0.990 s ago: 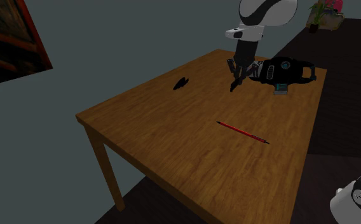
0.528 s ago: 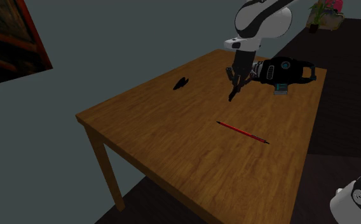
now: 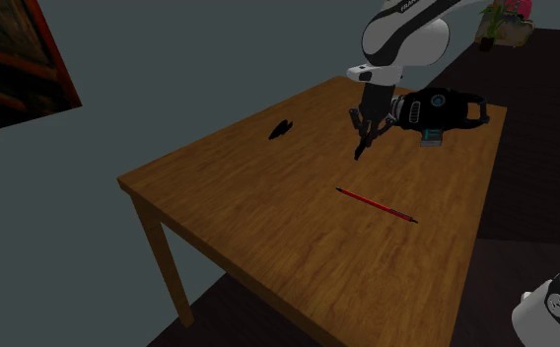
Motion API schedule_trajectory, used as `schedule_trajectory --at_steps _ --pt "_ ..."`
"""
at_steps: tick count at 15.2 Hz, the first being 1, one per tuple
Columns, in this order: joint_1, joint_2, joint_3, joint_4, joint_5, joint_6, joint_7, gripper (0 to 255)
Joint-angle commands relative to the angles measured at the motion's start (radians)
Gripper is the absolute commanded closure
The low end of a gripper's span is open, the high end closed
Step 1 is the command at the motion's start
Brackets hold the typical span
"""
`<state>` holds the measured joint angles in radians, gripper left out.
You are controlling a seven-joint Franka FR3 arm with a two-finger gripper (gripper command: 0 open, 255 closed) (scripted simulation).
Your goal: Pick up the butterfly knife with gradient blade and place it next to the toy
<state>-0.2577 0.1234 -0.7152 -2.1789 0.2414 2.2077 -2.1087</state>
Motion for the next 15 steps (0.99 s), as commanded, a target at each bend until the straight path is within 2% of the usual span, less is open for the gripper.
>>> schedule_trajectory --at_steps 1,2,3,8,12,15 --pt "0.0 0.006 0.001 -0.005 0.002 0.001 -0.001 255" --pt "0.0 0.006 0.001 -0.005 0.002 0.001 -0.001 255" --pt "0.001 0.005 0.001 -0.006 0.002 0.002 0.0 0" --pt "0.0 0.006 0.001 -0.005 0.002 0.001 -0.001 0" --pt "0.006 -0.07 -0.015 0.058 -0.073 -0.113 0.05 0" --pt "0.006 -0.07 -0.015 0.058 -0.073 -0.113 0.05 0"
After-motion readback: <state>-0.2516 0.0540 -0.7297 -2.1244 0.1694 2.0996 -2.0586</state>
